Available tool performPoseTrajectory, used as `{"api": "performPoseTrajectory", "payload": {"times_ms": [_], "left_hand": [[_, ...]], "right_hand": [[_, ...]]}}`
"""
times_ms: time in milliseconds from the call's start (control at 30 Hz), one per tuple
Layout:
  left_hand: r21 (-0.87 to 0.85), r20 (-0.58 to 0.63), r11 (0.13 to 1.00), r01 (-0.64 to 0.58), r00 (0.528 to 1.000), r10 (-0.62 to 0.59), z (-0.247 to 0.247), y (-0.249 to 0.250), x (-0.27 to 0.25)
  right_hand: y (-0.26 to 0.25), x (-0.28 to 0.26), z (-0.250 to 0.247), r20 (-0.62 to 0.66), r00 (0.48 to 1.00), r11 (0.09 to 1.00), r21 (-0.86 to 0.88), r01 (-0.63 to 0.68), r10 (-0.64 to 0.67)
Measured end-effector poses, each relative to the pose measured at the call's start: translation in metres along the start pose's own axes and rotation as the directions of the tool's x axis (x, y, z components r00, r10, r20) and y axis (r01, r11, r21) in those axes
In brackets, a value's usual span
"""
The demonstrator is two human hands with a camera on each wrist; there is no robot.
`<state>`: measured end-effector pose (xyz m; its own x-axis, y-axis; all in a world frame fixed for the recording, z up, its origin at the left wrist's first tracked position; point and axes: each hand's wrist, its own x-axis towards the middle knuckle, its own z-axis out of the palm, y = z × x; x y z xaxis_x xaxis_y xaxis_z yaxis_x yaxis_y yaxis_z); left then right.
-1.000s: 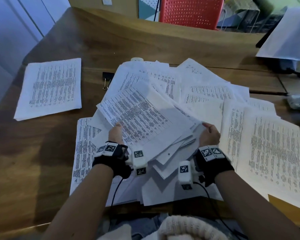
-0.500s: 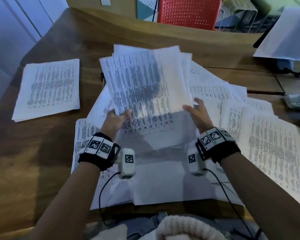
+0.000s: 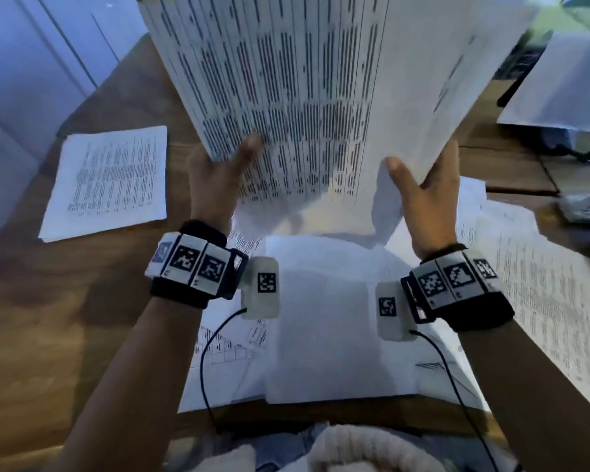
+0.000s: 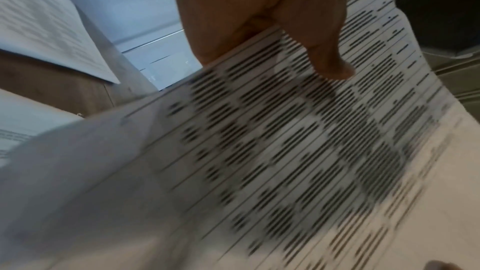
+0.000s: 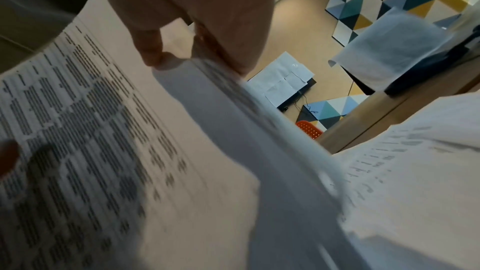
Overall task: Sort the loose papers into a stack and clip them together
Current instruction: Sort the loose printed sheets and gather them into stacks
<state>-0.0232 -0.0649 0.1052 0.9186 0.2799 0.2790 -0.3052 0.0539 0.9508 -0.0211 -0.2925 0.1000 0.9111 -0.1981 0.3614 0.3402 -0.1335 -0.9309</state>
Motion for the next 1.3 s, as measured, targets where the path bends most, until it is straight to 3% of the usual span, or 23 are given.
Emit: {"api": "performPoseTrajectory", "payload": {"times_ms": [200, 300, 433, 567, 667, 767, 867, 1067, 1200, 1300], "left_hand": [[-0.020, 0.102, 1.000, 0.018, 0.995, -0.015, 0.012, 0.000, -0.012], [-0.036, 0.028, 0.999, -0.017, 0.999, 0.018, 0.013, 0.005, -0.010], [-0.089, -0.023, 0.994, -0.063, 0.998, 0.061, 0.001, 0.018, -0.001], [0.056, 0.134, 0.996, 0.075, 0.988, -0.082, -0.009, -0.001, -0.015], [0.142, 0.197, 0.953, 0.267, 0.936, -0.292, -0.012, -0.037, -0.032], [0.277, 0.146, 0.866, 0.417, 0.872, -0.467, -0.015, -0.069, -0.042], [0.341, 0.072, 0.812, 0.474, 0.848, -0.525, -0.015, -0.079, -0.044], [0.187, -0.036, 0.871, 0.453, 0.890, -0.455, -0.048, -0.040, -0.010], [0.195, -0.217, 0.884, 0.425, 0.898, -0.384, -0.095, -0.023, 0.032], [0.293, -0.285, 0.852, 0.433, 0.891, -0.355, -0.130, -0.009, 0.065]], "right_hand": [[0.010, -0.015, 0.013, -0.001, 0.994, 0.991, 0.079, -0.111, 0.111], [0.005, -0.016, 0.023, -0.039, 0.998, 0.999, 0.022, -0.046, 0.047], [-0.011, -0.006, 0.018, -0.098, 0.992, 0.990, 0.108, 0.092, -0.081], [0.013, -0.012, 0.021, -0.049, 0.993, 0.989, 0.108, -0.105, 0.111], [0.044, -0.028, 0.029, -0.027, 0.974, 0.975, 0.007, -0.224, 0.224], [0.066, -0.041, 0.035, -0.008, 0.974, 0.970, -0.086, -0.227, 0.227], [0.068, -0.036, 0.044, 0.026, 0.966, 0.960, -0.123, -0.252, 0.257], [0.047, -0.005, 0.083, 0.143, 0.928, 0.933, -0.163, -0.320, 0.343], [0.048, -0.012, 0.127, 0.354, 0.833, 0.898, -0.280, -0.339, 0.425], [0.041, -0.017, 0.166, 0.410, 0.782, 0.881, -0.270, -0.388, 0.470]]}}
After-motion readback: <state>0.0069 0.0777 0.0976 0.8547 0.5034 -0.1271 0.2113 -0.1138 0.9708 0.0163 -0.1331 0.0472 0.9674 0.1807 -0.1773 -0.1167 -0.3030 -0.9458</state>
